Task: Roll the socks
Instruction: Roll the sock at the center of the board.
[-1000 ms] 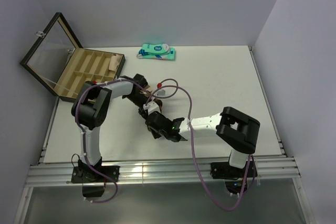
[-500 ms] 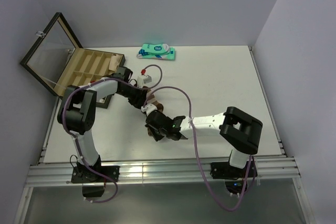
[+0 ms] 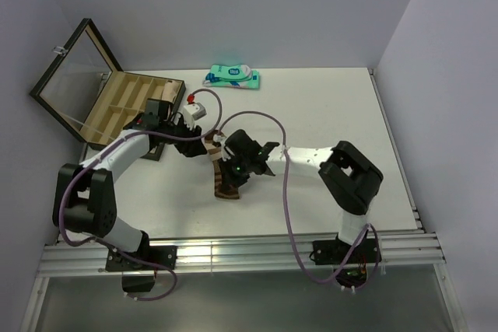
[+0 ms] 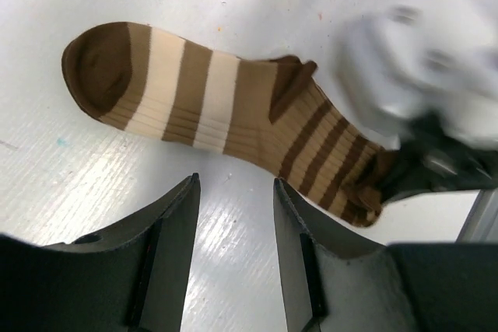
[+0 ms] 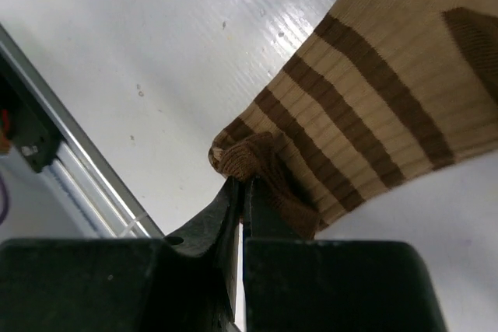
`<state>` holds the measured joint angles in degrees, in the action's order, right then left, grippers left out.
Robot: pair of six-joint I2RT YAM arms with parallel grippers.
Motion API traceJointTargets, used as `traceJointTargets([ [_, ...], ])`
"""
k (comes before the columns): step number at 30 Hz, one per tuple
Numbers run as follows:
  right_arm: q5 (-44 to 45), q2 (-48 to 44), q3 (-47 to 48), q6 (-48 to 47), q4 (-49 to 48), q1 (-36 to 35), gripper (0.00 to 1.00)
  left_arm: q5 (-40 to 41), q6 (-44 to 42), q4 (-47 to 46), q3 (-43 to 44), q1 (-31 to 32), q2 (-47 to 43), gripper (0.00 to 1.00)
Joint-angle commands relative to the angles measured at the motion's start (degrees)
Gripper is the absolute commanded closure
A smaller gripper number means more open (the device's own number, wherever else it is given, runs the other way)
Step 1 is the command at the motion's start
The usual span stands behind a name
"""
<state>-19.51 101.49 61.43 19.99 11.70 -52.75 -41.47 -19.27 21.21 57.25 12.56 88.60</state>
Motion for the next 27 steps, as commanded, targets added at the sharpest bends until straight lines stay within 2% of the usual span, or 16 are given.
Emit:
traceJointTargets([
  [1, -11.9, 4.8, 3.3, -1.2, 3.0, 2.3, 1.00, 0.0, -3.8, -0.6, -1.4, -0.2, -4.1, 0.52],
  [6, -21.2, 9.9, 5.7, -0.4, 1.7, 5.2, 1.00, -0.3, -11.6, 2.3, -4.1, -0.1, -7.4, 0.53],
  [11, -27.6, 14.2, 8.0, 1.9, -0.2, 7.3, 1.00, 4.6, -19.0, 5.9, -7.6, 3.6, -9.6, 0.53],
  [16, -31.4, 17.9, 9.1, 5.2, -1.9, 10.3, 1.00, 11.9, -20.2, -2.1, -17.2, 12.2, -17.0, 0.50],
  [22, -33.5, 20.7, 9.1, 9.0, -4.4, 11.4, 1.00, 15.9, -19.5, -8.5, -22.4, 18.1, -24.2, 0.44],
  [27, -34.7, 22.3, 8.7, 12.4, -6.4, 12.2, 0.99, 20.7, -19.4, -14.3, -27.0, 25.1, -26.5, 0.41],
])
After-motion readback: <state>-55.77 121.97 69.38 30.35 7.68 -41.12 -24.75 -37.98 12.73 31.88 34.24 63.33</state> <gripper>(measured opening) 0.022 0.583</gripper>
